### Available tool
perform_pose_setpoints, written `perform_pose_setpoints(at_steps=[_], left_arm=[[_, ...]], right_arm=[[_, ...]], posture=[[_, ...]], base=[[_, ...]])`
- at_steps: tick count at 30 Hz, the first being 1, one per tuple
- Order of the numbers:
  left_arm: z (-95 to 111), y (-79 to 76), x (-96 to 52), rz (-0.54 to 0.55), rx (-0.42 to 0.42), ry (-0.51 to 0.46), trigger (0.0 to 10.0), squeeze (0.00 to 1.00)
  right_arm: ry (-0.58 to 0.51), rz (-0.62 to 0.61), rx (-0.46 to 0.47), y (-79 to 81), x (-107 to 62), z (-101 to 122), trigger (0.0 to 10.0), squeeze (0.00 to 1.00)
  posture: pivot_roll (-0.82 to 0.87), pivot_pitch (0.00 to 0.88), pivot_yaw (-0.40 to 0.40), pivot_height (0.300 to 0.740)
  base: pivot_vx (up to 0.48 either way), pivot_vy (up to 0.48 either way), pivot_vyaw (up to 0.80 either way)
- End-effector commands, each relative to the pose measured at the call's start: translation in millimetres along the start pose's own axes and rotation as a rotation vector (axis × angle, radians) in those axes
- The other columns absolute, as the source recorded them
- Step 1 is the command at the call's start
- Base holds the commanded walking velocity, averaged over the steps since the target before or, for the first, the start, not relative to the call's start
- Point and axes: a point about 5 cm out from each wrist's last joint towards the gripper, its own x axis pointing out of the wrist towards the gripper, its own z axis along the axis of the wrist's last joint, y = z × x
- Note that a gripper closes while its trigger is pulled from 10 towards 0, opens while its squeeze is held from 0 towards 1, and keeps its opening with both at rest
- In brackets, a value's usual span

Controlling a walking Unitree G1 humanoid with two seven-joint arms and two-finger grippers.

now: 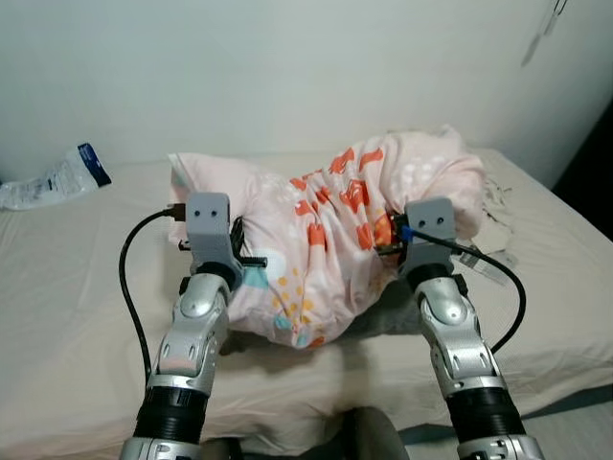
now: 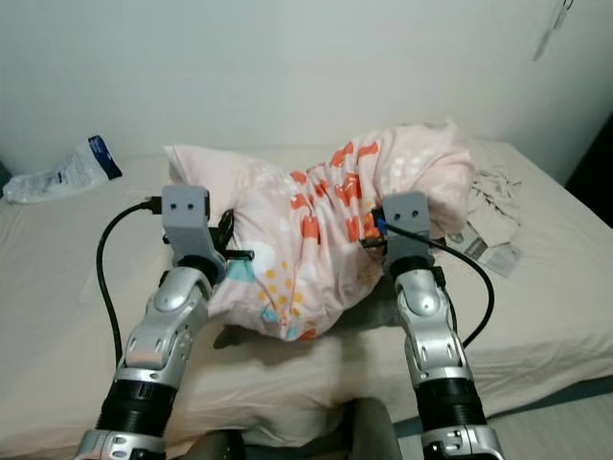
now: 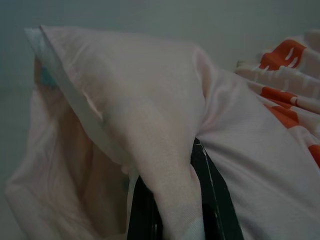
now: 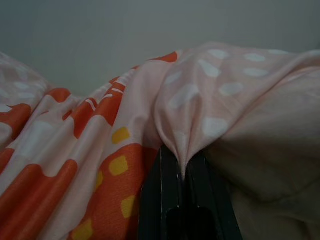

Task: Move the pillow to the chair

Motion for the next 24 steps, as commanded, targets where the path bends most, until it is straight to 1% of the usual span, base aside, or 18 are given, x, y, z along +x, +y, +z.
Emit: perform_pose_setpoints(at_steps=[1,6,9,11,13,14,17,18,20,24], left_arm=[[1.6,-9.7,0.1,-0.040,0.032,-0.026,10.0,0.00],[2.3,-7.6,1.5,-0.018,0.024,-0.041,10.0,0.00],[2.1,-7.3,1.3,-0.017,0.021,-0.041,10.0,0.00],[3.3,-6.9,1.1,-0.017,0.021,-0.052,10.0,0.00],[3.6,-6.8,1.1,-0.016,0.021,-0.054,10.0,0.00],[4.0,-6.4,1.0,-0.013,0.019,-0.057,10.0,0.00],[4.6,-4.9,0.5,-0.003,0.012,-0.063,10.0,0.00],[4.8,-4.2,0.5,0.000,0.009,-0.065,10.0,0.00],[4.9,-3.4,0.7,0.004,0.006,-0.065,10.0,0.00],[7.4,-2.4,1.5,0.005,0.006,-0.082,10.0,0.00]], right_arm=[[-0.049,0.062,0.005,12.8,-0.6,8.1,10.0,0.00],[-0.063,0.059,-0.002,12.8,-1.8,10.5,10.0,0.00],[-0.067,0.057,-0.002,12.8,-2.1,11.0,10.0,0.00],[-0.070,0.057,-0.006,12.5,-2.2,12.3,10.0,0.00],[-0.070,0.057,-0.011,12.4,-2.0,12.5,10.0,0.00],[-0.071,0.056,-0.035,12.1,-1.7,12.7,10.0,0.00],[-0.070,0.055,-0.043,11.4,-0.9,12.8,10.0,0.00],[-0.069,0.055,-0.042,11.2,-0.6,13.0,10.0,0.00],[-0.080,0.064,-0.007,10.9,-1.1,15.3,10.0,0.00],[-0.099,0.066,-0.011,10.9,-1.8,18.5,10.0,0.00]], posture=[[-0.04,0.034,-0.011,0.626],[-0.05,0.037,-0.009,0.651],[-0.05,0.038,-0.010,0.656],[-0.04,0.042,-0.015,0.671],[-0.04,0.042,-0.015,0.676],[-0.04,0.041,-0.016,0.681],[-0.04,0.040,-0.017,0.681],[-0.04,0.040,-0.017,0.681],[-0.04,0.040,-0.016,0.686],[-0.04,0.039,-0.016,0.706]], base=[[0.000,0.000,0.00],[0.000,0.000,0.00],[0.000,0.000,0.00],[0.000,0.000,0.00],[0.000,0.000,0.00],[0.000,0.000,0.00],[0.000,0.000,0.00],[0.000,0.000,0.00],[0.000,0.000,0.00],[0.000,0.000,0.00]])
